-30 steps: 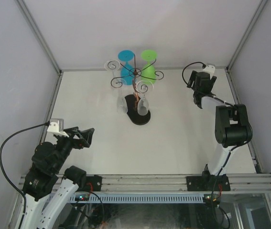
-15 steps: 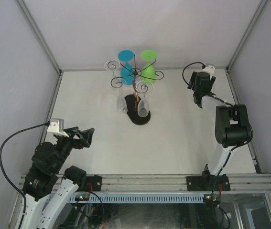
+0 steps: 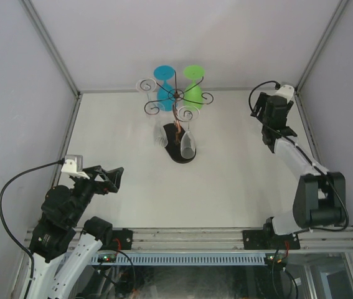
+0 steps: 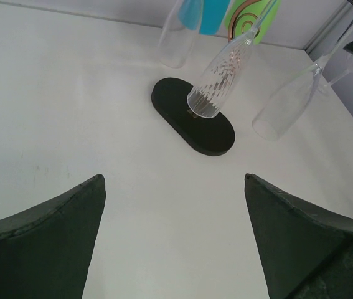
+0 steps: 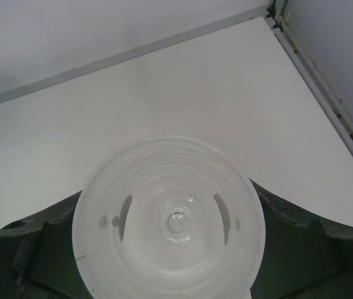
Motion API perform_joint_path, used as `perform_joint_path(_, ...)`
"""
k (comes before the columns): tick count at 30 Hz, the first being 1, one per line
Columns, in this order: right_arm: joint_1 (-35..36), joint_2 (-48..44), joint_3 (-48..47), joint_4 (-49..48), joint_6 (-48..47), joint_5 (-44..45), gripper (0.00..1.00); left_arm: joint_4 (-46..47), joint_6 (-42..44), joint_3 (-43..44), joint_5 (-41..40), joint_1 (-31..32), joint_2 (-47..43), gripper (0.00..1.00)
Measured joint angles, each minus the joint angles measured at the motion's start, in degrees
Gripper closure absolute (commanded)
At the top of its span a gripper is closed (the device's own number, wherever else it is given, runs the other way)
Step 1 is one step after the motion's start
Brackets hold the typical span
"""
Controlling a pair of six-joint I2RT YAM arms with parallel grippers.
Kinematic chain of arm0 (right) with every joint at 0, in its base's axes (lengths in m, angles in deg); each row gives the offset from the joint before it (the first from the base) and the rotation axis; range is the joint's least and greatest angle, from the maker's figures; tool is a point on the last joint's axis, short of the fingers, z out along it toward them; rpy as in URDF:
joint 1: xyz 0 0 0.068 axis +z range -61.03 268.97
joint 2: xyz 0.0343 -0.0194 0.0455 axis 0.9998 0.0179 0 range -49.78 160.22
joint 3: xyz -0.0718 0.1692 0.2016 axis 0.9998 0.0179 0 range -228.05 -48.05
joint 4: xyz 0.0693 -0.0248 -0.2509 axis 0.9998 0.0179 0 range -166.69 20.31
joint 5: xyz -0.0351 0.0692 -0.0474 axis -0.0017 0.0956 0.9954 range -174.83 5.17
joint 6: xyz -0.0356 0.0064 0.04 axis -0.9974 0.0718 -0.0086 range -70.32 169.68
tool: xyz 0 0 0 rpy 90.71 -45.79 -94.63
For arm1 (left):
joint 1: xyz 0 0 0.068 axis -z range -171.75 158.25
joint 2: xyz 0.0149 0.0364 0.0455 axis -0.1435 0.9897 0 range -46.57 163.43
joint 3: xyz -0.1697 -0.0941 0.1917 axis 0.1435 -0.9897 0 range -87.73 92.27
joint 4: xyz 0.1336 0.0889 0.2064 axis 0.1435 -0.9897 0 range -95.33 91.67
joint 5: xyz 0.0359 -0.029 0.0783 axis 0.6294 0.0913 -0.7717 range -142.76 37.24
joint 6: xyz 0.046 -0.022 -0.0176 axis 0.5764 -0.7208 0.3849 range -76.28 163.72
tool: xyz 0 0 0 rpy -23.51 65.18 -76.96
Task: Place the wine glass upside down on the wine glass rack
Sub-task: Turn the wine glass upside down at the wine rack.
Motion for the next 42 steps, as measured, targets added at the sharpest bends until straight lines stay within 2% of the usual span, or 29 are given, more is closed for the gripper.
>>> perform_joint_path(6,3.98,-14.82,5.75,5.31,0.83,-1.05,0.62,0.09,-0.04,0.00,0.07,0.00,-0.35,0.00)
perform_joint_path(15,21.18,-33.20,11.10,17.59,0.92,0.31,0.63,0.31,-0.50,0.13,0.11,0.00,-0.50,0.00)
perform_joint_path(21,34.18,-39.87,11.26,24.94,2.14,4.85,0.64,0.46,-1.55,0.13,0.92,0.00,0.11,0.02)
perform_joint_path(27,42.14,-42.27,11.32,29.88,4.87,9.22,0.64,2.38,-3.85,-0.09,4.44,1.33,3.43,0.02)
perform_joint_path(30,43.91,-42.60,11.32,31.47,6.08,10.73,0.64,4.68,-5.57,-1.01,2.45,8.74,3.93,0.02)
perform_joint_path(37,45.24,-45.99,11.54,34.12,8.02,12.79,0.65,10.78,-8.09,-3.52,-15.06,38.40,11.04,0.02)
perform_joint_path(38,45.42,-46.84,11.54,34.25,8.26,12.87,0.65,12.15,-8.31,-3.91,-17.09,41.13,12.37,0.02)
perform_joint_path(42,46.71,-49.57,11.54,34.62,10.08,13.07,0.66,18.23,-9.46,-5.55,-20.59,45.07,16.00,0.02)
